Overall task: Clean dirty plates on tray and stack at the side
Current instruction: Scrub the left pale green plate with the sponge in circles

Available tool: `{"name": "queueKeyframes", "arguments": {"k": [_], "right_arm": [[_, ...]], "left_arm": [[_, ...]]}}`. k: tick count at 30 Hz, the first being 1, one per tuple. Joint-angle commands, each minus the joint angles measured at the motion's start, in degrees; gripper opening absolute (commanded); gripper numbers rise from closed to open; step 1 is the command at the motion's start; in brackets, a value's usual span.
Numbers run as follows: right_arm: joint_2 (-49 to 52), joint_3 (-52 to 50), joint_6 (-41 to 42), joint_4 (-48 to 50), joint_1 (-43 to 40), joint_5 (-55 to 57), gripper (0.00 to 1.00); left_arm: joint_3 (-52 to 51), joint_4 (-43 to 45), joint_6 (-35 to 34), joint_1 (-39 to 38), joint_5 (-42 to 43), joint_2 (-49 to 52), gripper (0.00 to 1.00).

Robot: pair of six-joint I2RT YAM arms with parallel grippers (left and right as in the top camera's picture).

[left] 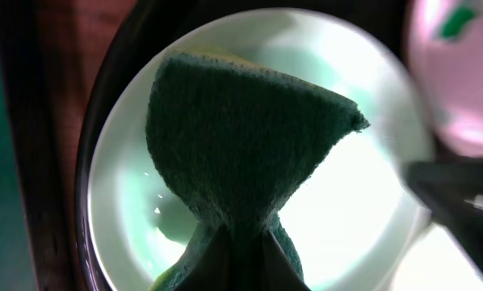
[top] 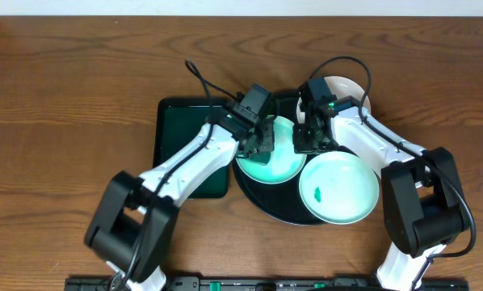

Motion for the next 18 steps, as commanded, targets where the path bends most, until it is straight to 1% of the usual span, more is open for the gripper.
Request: {"name": "queueKeyframes", "arguments": {"k": [1,3,9,14,18], "right_arm": [[-1.42,0.02,-0.31,0.17,0.72,-1.40,0.01],[-1.42,0.02,-0.28,0.20,0.72,-1.40,0.01],[-1.42,0.00,-0.31,0.20,0.72,-1.38,0.01],[-1.42,0.00,-0.31,0.20,0.72,-1.38,0.01],[-1.42,0.00,-0.31,0.20,0.72,-1.38,0.01]], "left_arm": [[0.13,-0.11,-2.08,0.15,-2.51,2.95,0.07],[0.13,-0.15,-3.04,0.04,-2.23,4.61,0.07],[0.02,-0.26,-3.02,-1.42,0.79,9.27,0.07],[0.02,-0.28,-2.99,-3.43,1.33,13.88,0.07],[0.02,-0.24,-2.99,-4.26,5.29,14.78,0.07]]}}
